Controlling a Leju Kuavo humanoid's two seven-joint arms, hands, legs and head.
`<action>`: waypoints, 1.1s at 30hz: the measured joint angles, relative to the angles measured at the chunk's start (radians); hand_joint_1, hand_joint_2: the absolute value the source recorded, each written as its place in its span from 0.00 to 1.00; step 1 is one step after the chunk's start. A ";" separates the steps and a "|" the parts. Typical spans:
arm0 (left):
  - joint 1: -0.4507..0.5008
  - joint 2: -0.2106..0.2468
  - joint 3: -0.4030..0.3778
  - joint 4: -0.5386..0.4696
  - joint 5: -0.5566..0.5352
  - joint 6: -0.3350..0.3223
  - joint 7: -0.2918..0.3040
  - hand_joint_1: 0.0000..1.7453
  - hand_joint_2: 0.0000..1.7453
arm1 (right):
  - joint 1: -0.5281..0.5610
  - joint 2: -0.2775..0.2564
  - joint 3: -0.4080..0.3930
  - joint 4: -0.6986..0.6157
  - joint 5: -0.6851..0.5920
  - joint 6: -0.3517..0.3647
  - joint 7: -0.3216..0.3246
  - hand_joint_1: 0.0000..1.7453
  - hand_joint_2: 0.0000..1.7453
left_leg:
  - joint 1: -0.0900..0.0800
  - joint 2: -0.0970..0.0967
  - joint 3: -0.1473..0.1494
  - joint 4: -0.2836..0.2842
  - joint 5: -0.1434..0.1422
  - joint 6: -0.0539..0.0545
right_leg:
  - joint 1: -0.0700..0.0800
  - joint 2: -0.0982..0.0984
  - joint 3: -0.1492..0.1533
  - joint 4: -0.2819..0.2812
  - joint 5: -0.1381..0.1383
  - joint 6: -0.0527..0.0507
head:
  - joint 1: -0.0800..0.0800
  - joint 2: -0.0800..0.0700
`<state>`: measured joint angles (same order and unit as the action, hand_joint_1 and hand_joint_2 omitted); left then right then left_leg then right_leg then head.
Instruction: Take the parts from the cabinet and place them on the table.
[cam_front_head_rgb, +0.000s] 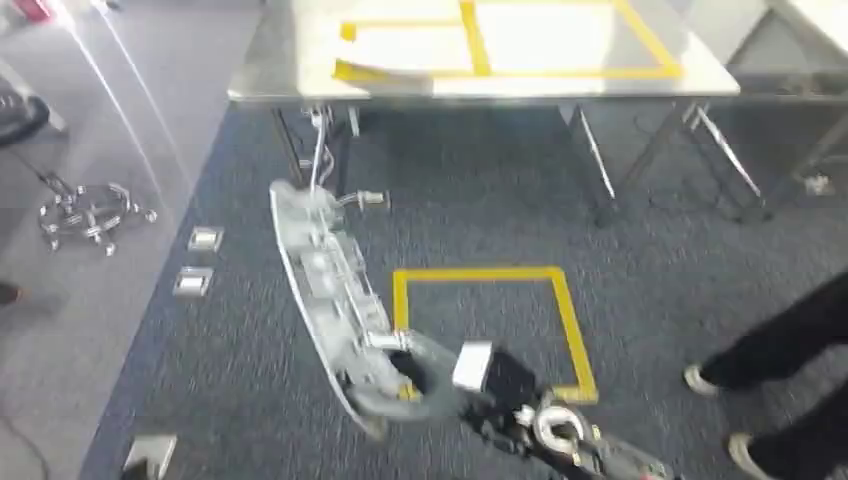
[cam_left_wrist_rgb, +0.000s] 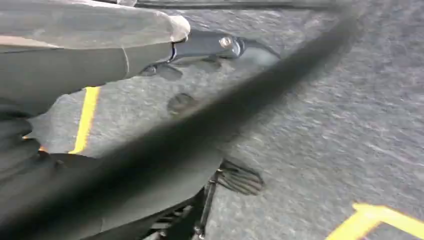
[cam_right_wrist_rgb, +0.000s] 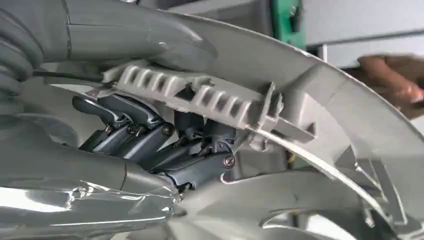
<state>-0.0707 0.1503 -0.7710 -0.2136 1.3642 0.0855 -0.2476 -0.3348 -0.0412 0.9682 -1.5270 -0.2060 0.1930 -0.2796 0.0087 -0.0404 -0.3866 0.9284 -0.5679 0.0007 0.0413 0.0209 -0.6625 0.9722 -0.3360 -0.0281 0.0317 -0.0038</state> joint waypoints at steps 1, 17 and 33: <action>0.000 0.001 0.000 0.000 -0.001 0.000 0.000 0.00 1.00 | -0.003 0.000 -0.004 -0.003 0.000 -0.003 -0.001 1.00 1.00 | 0.001 0.002 0.000 0.000 0.005 -0.003 | 0.001 -0.002 0.007 -0.004 -0.005 -0.008 | 0.005 0.000; -0.011 0.008 0.000 0.000 -0.001 0.000 0.000 0.00 1.00 | 0.005 0.003 -0.027 -0.005 -0.003 -0.005 -0.013 1.00 1.00 | 0.020 0.035 -0.194 0.015 0.163 -0.020 | -0.038 0.003 0.157 -0.037 -0.125 0.047 | -0.047 0.000; -0.018 0.011 -0.001 0.000 -0.008 0.000 -0.003 0.00 1.00 | 0.021 0.003 -0.060 -0.010 -0.033 -0.011 -0.023 1.00 1.00 | 0.006 0.035 -0.135 0.027 0.093 -0.031 | -0.046 -0.011 0.124 -0.028 -0.093 0.020 | 0.002 0.000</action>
<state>-0.0886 0.1618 -0.7717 -0.2136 1.3558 0.0855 -0.2502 -0.3142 -0.0381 0.9083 -1.5370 -0.2392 0.1816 -0.3025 0.0148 -0.0056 -0.5215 0.9554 -0.4747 -0.0304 -0.0045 0.0096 -0.5384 0.9438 -0.4290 -0.0084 0.0332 -0.0038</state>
